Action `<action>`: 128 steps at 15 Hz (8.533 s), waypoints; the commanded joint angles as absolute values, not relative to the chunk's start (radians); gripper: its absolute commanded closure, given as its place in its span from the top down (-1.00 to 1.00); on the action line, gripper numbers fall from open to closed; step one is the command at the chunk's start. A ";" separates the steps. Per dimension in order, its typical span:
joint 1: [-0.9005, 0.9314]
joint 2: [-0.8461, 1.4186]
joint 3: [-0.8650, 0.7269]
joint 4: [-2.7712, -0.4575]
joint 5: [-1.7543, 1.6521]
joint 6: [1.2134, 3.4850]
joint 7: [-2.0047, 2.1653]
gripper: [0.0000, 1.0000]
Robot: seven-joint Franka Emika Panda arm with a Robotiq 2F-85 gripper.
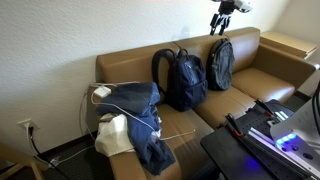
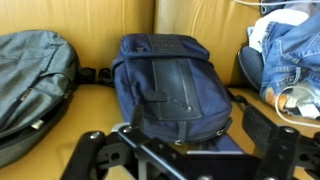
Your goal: Put the left bag in front of the right bag
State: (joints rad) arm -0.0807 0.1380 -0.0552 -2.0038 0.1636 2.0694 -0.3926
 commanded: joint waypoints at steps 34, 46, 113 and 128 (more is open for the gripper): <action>-0.003 0.647 0.025 -1.683 0.499 2.407 0.436 1.00; 0.019 0.759 0.041 -1.646 0.561 2.769 0.572 0.32; -0.419 0.485 -0.402 -1.410 0.353 1.785 0.580 -0.96; -0.326 0.672 -0.446 -1.298 0.058 1.799 0.835 -0.96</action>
